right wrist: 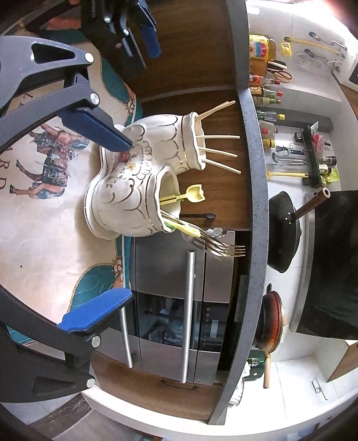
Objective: Organize utensils
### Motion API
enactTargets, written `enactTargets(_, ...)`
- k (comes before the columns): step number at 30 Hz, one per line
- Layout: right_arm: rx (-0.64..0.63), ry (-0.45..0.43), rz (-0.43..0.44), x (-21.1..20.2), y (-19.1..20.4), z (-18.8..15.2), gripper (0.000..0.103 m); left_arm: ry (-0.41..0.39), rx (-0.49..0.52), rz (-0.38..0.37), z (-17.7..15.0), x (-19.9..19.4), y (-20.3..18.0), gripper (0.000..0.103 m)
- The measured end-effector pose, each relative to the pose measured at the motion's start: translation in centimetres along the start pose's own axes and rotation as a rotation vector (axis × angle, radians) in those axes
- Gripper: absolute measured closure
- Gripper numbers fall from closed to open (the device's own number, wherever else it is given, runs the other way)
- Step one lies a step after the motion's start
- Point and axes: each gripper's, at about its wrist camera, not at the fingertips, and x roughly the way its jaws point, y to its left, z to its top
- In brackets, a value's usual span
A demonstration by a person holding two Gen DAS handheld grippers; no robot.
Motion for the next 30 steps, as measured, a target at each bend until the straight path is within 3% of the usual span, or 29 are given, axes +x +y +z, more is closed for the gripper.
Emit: enactTargets(30,0.023,-0.009,-0.016,-0.1,-0.4,0.1,0.005,-0.009,0.043,0.01,0.1,0.1,-1.1,0.005)
